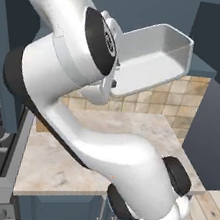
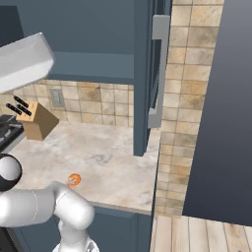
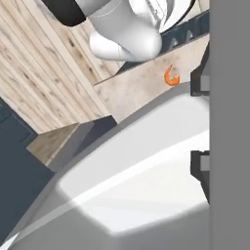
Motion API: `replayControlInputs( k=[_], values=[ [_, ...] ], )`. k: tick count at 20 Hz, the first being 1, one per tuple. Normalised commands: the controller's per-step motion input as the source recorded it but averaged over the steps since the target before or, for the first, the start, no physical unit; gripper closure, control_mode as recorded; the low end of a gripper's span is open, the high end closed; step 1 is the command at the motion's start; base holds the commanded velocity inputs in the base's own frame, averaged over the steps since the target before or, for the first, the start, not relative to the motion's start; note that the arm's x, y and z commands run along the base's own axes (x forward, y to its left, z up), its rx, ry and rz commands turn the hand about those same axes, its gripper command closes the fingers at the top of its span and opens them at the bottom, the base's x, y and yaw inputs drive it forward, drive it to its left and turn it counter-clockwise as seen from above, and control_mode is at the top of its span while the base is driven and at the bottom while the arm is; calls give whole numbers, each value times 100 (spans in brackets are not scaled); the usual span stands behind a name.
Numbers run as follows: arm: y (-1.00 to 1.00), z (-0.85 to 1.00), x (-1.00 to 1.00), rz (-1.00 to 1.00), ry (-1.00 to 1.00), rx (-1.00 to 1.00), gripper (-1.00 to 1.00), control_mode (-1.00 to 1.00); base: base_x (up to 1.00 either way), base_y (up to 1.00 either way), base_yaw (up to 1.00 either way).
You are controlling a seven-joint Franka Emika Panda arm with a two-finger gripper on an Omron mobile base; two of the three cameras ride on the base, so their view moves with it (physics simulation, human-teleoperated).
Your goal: Retrieve the tupperware from the cabinet, then place the raw meat into the tupperware to avoid contamination.
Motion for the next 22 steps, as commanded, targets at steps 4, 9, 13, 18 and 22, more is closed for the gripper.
replayControlInputs(
  k=[4,9,13,18,22],
  values=[
    [0,-34,-47,26,3,8,100,-100,0,0,0],
    [-31,-30,13,7,7,9,100,-100,0,0,0],
    [-49,-79,7,9,22,13,100,-100,0,0,0],
    [-19,-68,-15,13,14,7,100,-100,0,0,0],
    [-17,-69,0,15,10,3,100,-100,0,0,0]
  ],
)
